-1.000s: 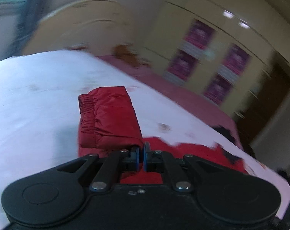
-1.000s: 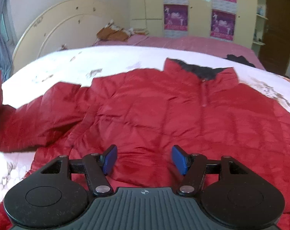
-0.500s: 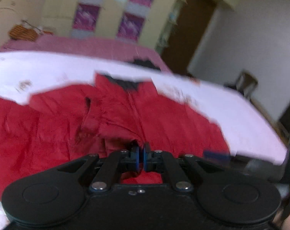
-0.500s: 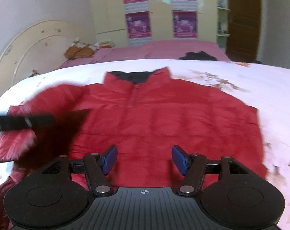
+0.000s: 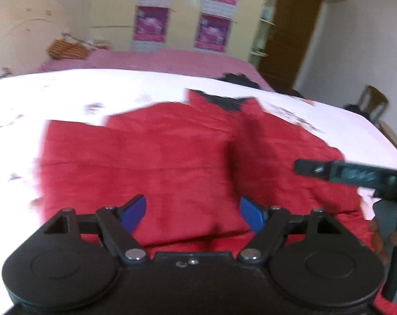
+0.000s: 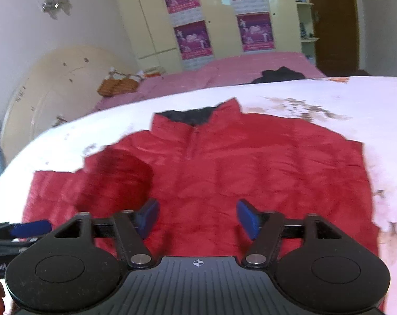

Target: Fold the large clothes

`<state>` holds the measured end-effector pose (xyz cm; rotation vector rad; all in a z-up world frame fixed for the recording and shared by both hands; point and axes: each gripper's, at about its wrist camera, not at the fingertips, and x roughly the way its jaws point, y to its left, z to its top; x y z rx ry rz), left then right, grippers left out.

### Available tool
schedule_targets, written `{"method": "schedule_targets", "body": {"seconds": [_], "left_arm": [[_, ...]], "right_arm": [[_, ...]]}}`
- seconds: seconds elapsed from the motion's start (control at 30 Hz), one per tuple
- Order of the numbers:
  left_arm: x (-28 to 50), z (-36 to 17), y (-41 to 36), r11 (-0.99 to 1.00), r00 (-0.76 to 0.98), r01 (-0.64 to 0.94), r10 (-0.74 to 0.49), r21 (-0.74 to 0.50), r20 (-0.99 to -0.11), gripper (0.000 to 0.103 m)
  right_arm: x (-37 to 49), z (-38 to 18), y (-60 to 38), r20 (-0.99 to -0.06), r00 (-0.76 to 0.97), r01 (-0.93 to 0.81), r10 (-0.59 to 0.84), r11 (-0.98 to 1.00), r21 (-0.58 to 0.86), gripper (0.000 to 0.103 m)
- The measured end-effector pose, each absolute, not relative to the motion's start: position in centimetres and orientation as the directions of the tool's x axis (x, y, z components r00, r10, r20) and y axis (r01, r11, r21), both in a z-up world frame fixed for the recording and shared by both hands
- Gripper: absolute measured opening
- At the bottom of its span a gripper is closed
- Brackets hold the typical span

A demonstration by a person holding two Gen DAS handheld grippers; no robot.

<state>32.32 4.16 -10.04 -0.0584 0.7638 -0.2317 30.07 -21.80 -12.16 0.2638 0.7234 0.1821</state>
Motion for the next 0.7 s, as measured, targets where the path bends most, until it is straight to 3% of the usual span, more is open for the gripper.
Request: {"method": "schedule_targets", "body": {"seconds": [0.23,0.47,0.6,0.7], "left_arm": [[29.7,-10.5,10.2,0.997,0.707,0.015,-0.062,-0.072,-0.705,0.078],[29.9,-12.7,11.2,0.999,0.68,-0.027,-0.006,-0.033,-0.733,0.078],[31.1,-13.7,10.5,1.0,0.685,-0.013,0.009,0.001,-0.728,0.072],[32.0,-14.2,9.9,1.0,0.697,-0.001,0.01,0.012,-0.717,0.064]], "right_arm": [[31.3,-12.4,-18.4,-0.634,0.71,-0.166,0.305,0.948,0.27,0.094],[32.1,-12.4,-18.7,-0.605,0.707,-0.145,0.366,0.912,0.383,0.094],[32.0,-12.0,-18.0,-0.592,0.71,-0.175,0.382,0.91,0.377,0.094],[32.6,-12.8,-17.2,-0.647,0.685,-0.166,0.336,0.936,0.311,0.094]]}}
